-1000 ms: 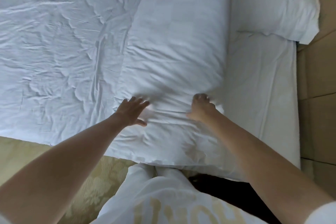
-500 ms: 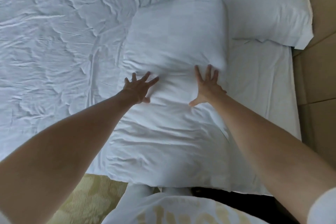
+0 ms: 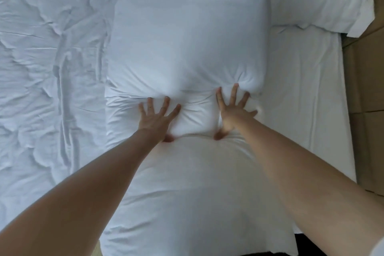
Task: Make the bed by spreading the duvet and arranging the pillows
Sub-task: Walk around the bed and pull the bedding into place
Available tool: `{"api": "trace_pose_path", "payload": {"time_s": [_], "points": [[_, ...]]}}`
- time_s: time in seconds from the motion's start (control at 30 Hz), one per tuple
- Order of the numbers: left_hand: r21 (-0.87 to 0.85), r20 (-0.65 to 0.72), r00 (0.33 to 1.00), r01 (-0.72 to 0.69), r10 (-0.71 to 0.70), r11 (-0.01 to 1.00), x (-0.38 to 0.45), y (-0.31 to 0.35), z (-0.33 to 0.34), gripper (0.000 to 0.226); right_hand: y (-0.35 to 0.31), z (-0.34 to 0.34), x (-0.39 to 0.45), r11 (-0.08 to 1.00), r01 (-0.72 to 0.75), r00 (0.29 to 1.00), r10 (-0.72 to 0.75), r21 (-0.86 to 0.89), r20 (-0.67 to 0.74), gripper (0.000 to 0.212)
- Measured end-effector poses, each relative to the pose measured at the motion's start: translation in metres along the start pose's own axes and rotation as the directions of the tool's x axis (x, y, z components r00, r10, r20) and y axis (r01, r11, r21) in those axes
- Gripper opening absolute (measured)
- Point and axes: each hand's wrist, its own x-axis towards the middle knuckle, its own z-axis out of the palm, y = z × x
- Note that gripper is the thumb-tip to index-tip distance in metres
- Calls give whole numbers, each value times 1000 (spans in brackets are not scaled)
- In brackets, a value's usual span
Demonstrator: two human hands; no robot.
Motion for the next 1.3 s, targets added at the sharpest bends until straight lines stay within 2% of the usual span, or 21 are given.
{"api": "trace_pose_path", "payload": {"time_s": [0.33, 0.57, 0.63, 0.67, 0.7, 0.73, 0.77, 0.8, 0.83, 0.87, 0.9, 0.93, 0.97, 1.0, 1.03, 1.1, 1.13, 1.2, 1.3], "points": [[111, 77, 995, -68, 59, 991, 50, -2, 9, 112, 2, 23, 47, 999, -30, 998, 28, -43, -53, 160], [46, 146, 981, -138, 130, 989, 45, -17, -4, 117, -9, 10, 26, 995, -51, 997, 45, -85, -69, 159], [44, 135, 978, -168, 161, 985, 32, -19, -16, 112, -14, 0, 12, 989, -55, 995, 43, -140, -89, 151], [34, 104, 978, -183, 179, 982, 27, -20, -23, 103, -17, -7, 4, 986, -21, 992, -1, -166, -129, 137], [6, 43, 982, -184, 184, 983, 21, -23, -29, 89, -19, -15, -5, 984, 39, 977, -74, -175, -198, 114], [-45, -59, 984, -170, 167, 984, 15, -27, -36, 72, -23, -22, -14, 980, 107, 936, -156, -166, -316, 84], [-116, -193, 973, -147, 123, 982, 9, -33, -42, 57, -28, -31, -23, 969, 174, 858, -237, -175, -457, 58], [-203, -346, 936, -133, 56, 970, 4, -39, -48, 45, -32, -39, -28, 954, 221, 741, -299, -203, -601, 45], [-283, -489, 872, -129, -27, 950, 1, -47, -53, 38, -37, -48, -32, 941, 232, 610, -337, -245, -717, 44], [-336, -593, 798, -124, -108, 934, 0, -55, -59, 35, -42, -60, -35, 939, 192, 523, -345, -287, -779, 52], [-355, -652, 741, -110, -161, 928, 1, -63, -67, 38, -46, -72, -35, 941, 140, 495, -335, -307, -802, 63], [-359, -670, 719, -96, -185, 928, 3, -70, -76, 47, -47, -85, -35, 956, 114, 551, -288, -271, -783, 77], [-355, -657, 732, -87, -182, 931, 7, -76, -87, 60, -47, -97, -35, 977, 98, 647, -209, -192, -734, 92], [-349, -613, 773, -79, -163, 934, 12, -81, -98, 72, -45, -108, -33, 992, 65, 744, -119, -105, -658, 107], [-345, -541, 830, -70, -137, 936, 19, -85, -109, 81, -40, -117, -29, 999, 30, 806, -50, -44, -590, 119], [-327, -346, 935, -42, -78, 944, 38, -90, -127, 91, -32, -130, -17, 1000, 4, 870, -3, 1, -493, 131], [-298, -254, 966, -25, -54, 954, 49, -89, -135, 95, -28, -137, -8, 1000, 18, 899, -7, 22, -438, 133], [-239, -128, 991, -7, -25, 971, 69, -82, -145, 99, -21, -152, 10, 999, 18, 953, -6, 39, -301, 140], [-189, -32, 999, 21, -27, 982, 93, -69, -153, 103, -14, -166, 37, 1000, -5, 990, 3, -8, -138, 152]]}}
